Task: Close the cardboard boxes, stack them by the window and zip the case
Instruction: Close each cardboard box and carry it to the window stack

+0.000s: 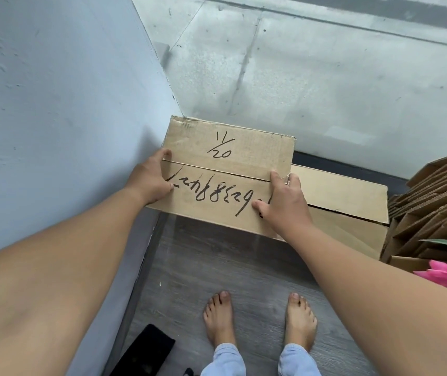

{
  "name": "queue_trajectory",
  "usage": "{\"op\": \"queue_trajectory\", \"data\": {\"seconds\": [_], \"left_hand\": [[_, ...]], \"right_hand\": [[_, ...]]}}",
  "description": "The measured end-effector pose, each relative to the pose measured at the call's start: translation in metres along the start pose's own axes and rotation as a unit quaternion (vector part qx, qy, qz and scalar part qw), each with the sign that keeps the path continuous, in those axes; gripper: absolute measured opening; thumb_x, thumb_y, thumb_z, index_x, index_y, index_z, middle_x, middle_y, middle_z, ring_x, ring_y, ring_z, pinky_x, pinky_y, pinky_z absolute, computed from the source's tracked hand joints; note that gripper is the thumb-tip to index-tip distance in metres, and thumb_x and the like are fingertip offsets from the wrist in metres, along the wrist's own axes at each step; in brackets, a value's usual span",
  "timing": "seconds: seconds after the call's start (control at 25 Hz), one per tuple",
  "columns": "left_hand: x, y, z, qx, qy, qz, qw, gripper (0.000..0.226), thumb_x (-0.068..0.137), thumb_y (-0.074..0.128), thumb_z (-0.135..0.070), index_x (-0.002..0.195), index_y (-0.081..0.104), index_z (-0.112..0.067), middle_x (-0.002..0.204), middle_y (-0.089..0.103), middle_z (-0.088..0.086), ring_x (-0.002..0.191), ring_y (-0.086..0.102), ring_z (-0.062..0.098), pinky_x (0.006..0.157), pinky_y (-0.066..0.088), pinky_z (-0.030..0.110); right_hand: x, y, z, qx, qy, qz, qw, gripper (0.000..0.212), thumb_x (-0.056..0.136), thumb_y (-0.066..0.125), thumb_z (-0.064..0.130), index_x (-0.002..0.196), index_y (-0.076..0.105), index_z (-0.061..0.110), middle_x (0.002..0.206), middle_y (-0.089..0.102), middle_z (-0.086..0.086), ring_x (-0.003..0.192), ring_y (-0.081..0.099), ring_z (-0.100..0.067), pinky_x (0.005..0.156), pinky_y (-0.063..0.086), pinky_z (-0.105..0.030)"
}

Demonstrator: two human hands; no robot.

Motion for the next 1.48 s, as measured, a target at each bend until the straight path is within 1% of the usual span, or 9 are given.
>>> {"op": "queue_trajectory", "data": {"seconds": [0.12,0.28,0.4,0.48,0.64,0.8,1.08,1.28,1.48], "left_hand": [[-0.003,0.000,-0.011,0.041,0.012,0.014,0.999,0.067,0.078,0.076,-0.017,0.137,0.045,-0.021,0.133,0.054,0.009,0.117,0.055,0.033,0.093,0.044,0.035],[-0.029,-0.013,-0.042,0.120,-0.009,0.023,0.992,0.061,0.082,0.064,-0.031,0.138,0.043,-0.025,0.142,0.043,0.009,0.131,0.044,0.033,0.106,0.032,0.060],[-0.062,-0.025,-0.089,0.106,0.026,0.074,0.991,0.064,0.085,0.063,-0.044,0.142,0.042,-0.025,0.144,0.051,0.008,0.131,0.048,0.033,0.108,0.036,0.055],[-0.091,-0.040,-0.131,0.103,0.068,0.107,0.987,0.065,0.087,0.061,-0.046,0.145,0.041,-0.024,0.147,0.050,0.007,0.133,0.046,0.031,0.110,0.037,0.047],[-0.143,-0.085,-0.232,0.138,0.162,0.138,0.967,0.067,0.092,0.053,-0.050,0.150,0.037,-0.020,0.154,0.042,0.002,0.139,0.041,0.023,0.111,0.036,0.039],[-0.207,-0.139,-0.341,0.179,0.256,0.108,0.944,0.068,0.088,0.048,-0.059,0.146,0.039,-0.023,0.147,0.049,0.000,0.134,0.045,0.023,0.106,0.040,0.049],[-0.348,-0.189,-0.500,0.182,0.413,0.074,0.890,0.072,0.093,0.049,-0.061,0.149,0.040,-0.018,0.150,0.047,0.005,0.136,0.043,0.025,0.107,0.039,0.039],[-0.483,-0.179,-0.591,0.175,0.507,0.066,0.841,0.069,0.093,0.052,-0.060,0.146,0.045,-0.017,0.144,0.054,0.007,0.130,0.050,0.025,0.100,0.039,0.032],[-0.616,-0.118,-0.652,0.194,0.606,0.102,0.765,0.050,0.092,0.058,-0.055,0.125,0.061,-0.017,0.124,0.067,0.010,0.110,0.061,0.027,0.082,0.044,0.029]], "right_hand": [[-0.003,-0.001,-0.001,-0.007,-0.003,0.025,1.000,0.085,0.085,0.075,0.044,0.154,0.030,0.024,0.145,0.031,-0.014,0.123,0.052,-0.036,0.103,0.044,-0.039],[-0.018,-0.030,0.001,-0.009,-0.002,0.045,0.999,0.073,0.087,0.067,0.056,0.147,0.042,0.021,0.151,0.034,-0.016,0.133,0.045,-0.039,0.108,0.042,-0.045],[-0.038,-0.066,0.007,-0.042,-0.013,0.100,0.994,0.074,0.089,0.057,0.064,0.145,0.048,0.018,0.149,0.046,-0.012,0.133,0.047,-0.033,0.108,0.043,-0.047],[-0.058,-0.111,0.010,-0.038,-0.010,0.094,0.995,0.073,0.088,0.053,0.066,0.144,0.050,0.019,0.149,0.050,-0.007,0.135,0.047,-0.029,0.108,0.042,-0.046],[-0.103,-0.222,0.011,-0.017,0.030,0.041,0.999,0.078,0.088,0.045,0.072,0.151,0.040,0.028,0.158,0.039,-0.002,0.142,0.039,-0.027,0.112,0.037,-0.051],[-0.177,-0.338,-0.014,-0.011,0.098,-0.042,0.994,0.076,0.086,0.038,0.073,0.149,0.043,0.030,0.153,0.043,-0.002,0.137,0.044,-0.031,0.107,0.039,-0.057],[-0.332,-0.478,-0.068,0.046,0.165,-0.172,0.970,0.071,0.089,0.044,0.068,0.144,0.051,0.024,0.147,0.052,-0.007,0.135,0.047,-0.030,0.111,0.038,-0.046],[-0.471,-0.545,-0.124,0.069,0.199,-0.281,0.936,0.062,0.089,0.048,0.064,0.133,0.059,0.023,0.140,0.059,-0.009,0.127,0.054,-0.031,0.103,0.042,-0.039],[-0.613,-0.570,-0.196,0.074,0.297,-0.329,0.893,0.063,0.087,0.047,0.070,0.133,0.060,0.030,0.139,0.061,-0.005,0.129,0.054,-0.030,0.109,0.041,-0.043]]}}
Point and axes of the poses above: each hand's wrist, its own x-axis towards the middle knuckle, its own y-axis out of the palm, z = x × y, the point moved 10 cm from there along x, towards the middle knuckle
